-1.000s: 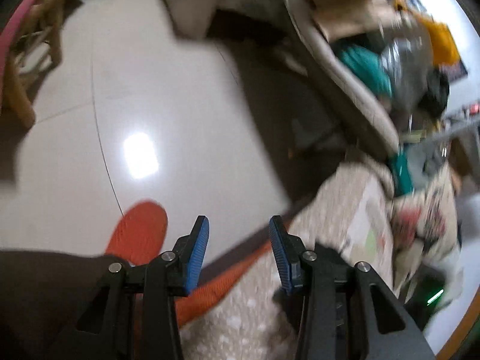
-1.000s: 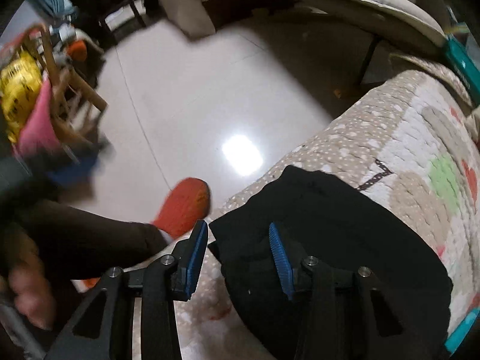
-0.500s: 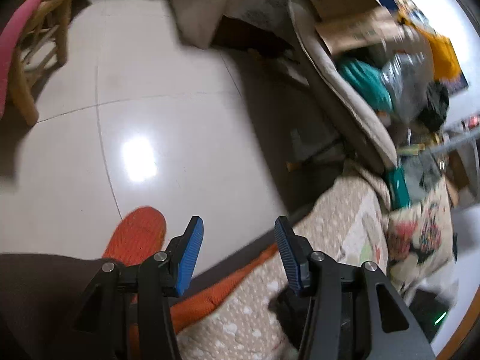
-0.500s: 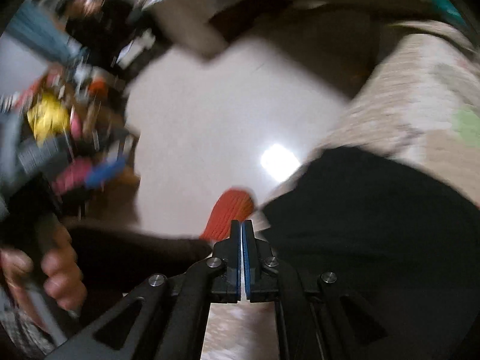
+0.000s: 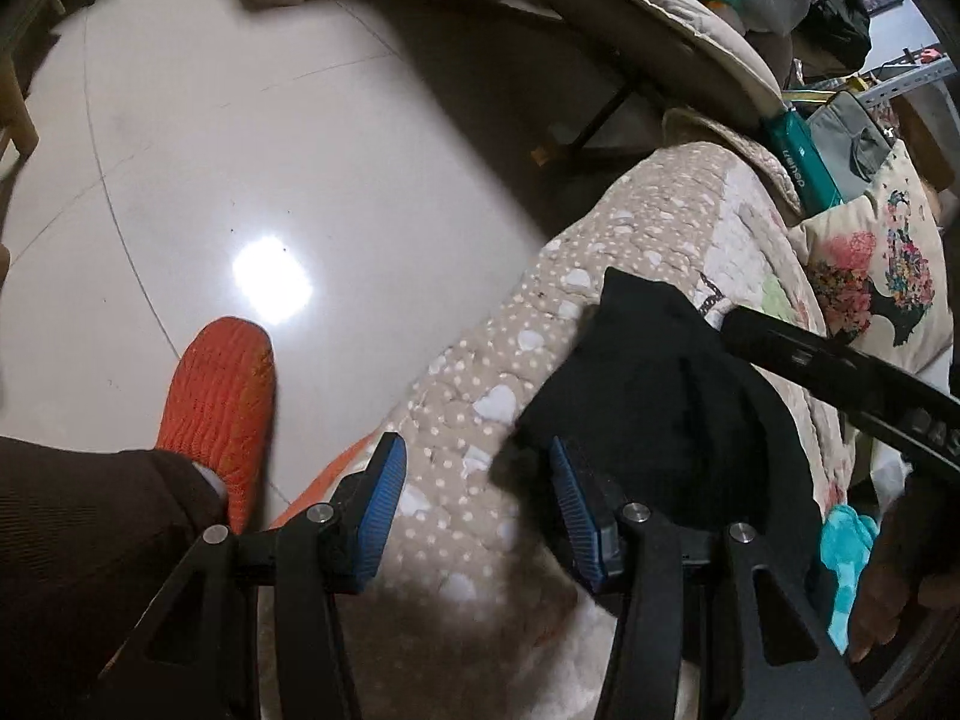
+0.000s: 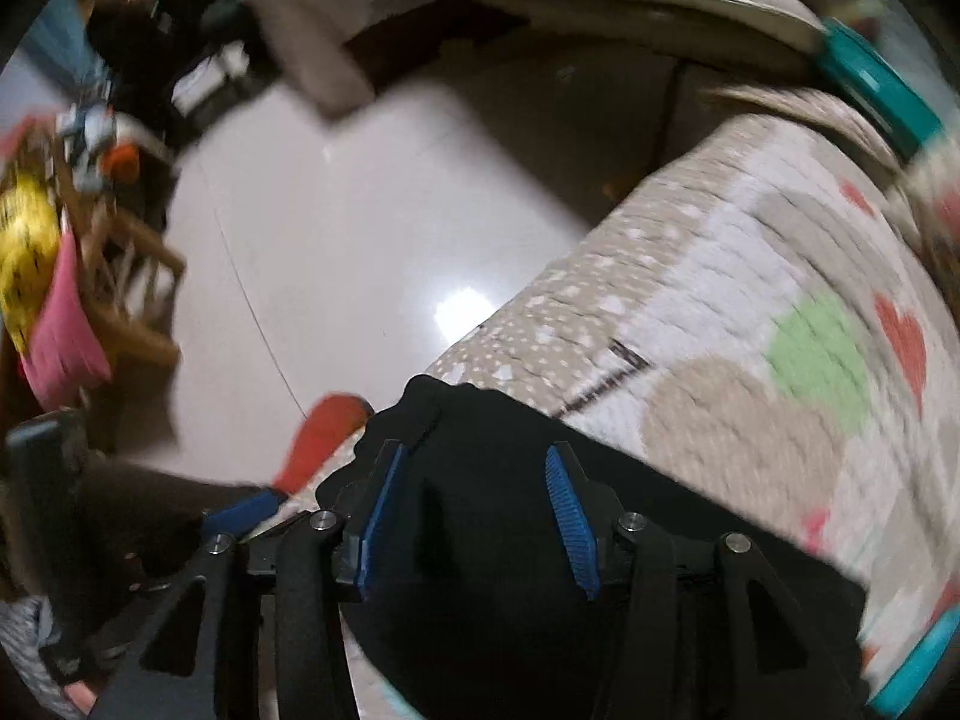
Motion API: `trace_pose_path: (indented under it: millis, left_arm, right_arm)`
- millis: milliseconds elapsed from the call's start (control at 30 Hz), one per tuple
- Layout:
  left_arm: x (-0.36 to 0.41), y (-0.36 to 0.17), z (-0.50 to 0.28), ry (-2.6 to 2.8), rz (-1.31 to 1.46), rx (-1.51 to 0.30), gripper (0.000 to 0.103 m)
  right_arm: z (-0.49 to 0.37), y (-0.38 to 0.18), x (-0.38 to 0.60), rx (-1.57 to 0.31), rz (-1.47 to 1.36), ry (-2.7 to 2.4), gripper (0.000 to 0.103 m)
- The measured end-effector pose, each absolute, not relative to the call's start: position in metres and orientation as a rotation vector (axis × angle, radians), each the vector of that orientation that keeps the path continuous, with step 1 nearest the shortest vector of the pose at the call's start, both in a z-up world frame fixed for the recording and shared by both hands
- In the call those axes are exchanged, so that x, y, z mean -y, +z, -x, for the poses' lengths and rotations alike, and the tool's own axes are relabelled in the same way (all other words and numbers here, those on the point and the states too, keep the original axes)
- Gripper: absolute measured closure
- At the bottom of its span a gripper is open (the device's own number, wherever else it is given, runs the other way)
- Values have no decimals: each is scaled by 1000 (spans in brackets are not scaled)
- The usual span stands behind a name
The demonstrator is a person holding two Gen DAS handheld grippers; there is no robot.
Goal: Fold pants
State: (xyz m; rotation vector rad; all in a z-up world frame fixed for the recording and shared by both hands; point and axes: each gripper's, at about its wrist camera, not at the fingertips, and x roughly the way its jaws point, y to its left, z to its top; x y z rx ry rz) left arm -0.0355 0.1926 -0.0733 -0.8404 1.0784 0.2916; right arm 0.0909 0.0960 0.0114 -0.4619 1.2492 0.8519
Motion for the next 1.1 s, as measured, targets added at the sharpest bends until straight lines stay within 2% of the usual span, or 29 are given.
trace_pose_path:
  millis: [267, 367, 500, 700, 767, 900, 933, 967, 1000, 1033, 1100]
  left_arm:
    - [-190, -80, 36, 299, 898, -1061, 54]
    - [-206, -74, 51, 271, 1016, -1020, 54]
    - [-211, -58, 53, 277, 972, -947, 52]
    - [-182, -76, 36, 229, 873, -1083, 50]
    - [-182, -83, 32, 241, 883, -1093, 42]
    - [-180, -85, 29, 239, 886, -1089, 41]
    - [-178, -85, 27, 215, 882, -1094, 53]
    - [-176, -82, 25, 170, 876, -1090, 63]
    - [-174, -77, 22, 139, 866, -1087, 81]
    - [-172, -73, 22, 112, 850, -1085, 89]
    - [-169, -68, 22, 98, 826, -1081, 90]
  right_arm:
    - [-99, -28, -138, -1245, 667, 852, 43]
    - [-104, -37, -141, -1273, 655, 859, 43]
    - [-108, -40, -138, -1298, 603, 881, 42]
    - [-116, -35, -131, -1349, 551, 914, 42]
    - [-113, -34, -131, -1349, 575, 924, 42]
    - [-111, -37, -134, -1350, 593, 915, 42]
    - [-108, -38, -135, -1338, 603, 918, 46]
    - [-106, -38, -136, -1327, 617, 920, 53]
    - [-102, -38, -138, -1321, 627, 923, 78]
    - [-100, -37, -138, -1323, 628, 928, 79]
    - [-98, -32, -137, -1299, 624, 916, 84]
